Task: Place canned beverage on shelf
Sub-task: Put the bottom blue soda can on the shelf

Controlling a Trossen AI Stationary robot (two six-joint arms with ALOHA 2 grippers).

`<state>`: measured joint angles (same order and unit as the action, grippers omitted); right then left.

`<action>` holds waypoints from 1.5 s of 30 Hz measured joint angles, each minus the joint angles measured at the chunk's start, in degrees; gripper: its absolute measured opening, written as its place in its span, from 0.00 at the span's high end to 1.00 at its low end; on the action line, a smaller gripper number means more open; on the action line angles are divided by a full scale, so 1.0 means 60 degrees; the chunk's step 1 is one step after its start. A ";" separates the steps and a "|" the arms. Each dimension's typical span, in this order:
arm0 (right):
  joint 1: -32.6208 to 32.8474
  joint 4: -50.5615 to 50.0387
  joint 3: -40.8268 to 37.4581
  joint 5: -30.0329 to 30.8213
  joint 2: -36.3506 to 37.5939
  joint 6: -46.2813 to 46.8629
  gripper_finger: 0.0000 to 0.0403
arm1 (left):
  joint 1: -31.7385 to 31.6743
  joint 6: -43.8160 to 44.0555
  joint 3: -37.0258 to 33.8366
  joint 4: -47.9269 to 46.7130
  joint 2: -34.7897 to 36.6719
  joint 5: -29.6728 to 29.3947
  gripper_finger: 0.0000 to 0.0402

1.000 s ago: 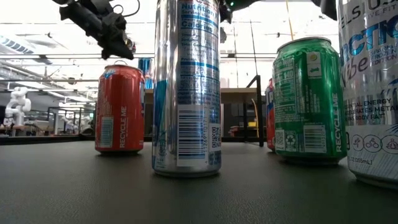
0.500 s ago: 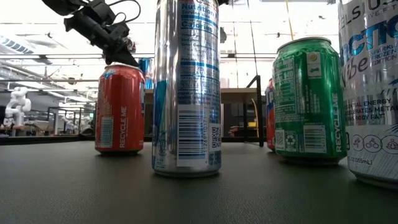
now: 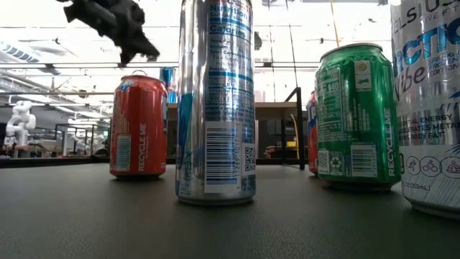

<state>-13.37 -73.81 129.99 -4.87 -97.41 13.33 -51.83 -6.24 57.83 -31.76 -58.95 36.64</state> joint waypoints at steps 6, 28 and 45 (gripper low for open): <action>0.1300 -0.1318 0.0000 0.2300 0.0885 0.0944 0.99 | 0.1661 0.0689 0.0006 -0.0522 0.1381 -0.0324 0.99; 0.3938 0.2213 -0.8176 0.3759 0.5775 0.1373 0.99 | 0.6470 0.4950 0.0017 0.0487 0.1724 -0.3660 0.99; 0.3935 0.3691 -1.1822 0.2543 0.8006 0.0950 0.99 | 0.9026 0.5705 0.0537 0.1155 -0.0760 -0.6046 0.99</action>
<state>10.24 -51.67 59.06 10.39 -49.37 19.03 2.32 27.99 61.05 -24.83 -63.51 0.36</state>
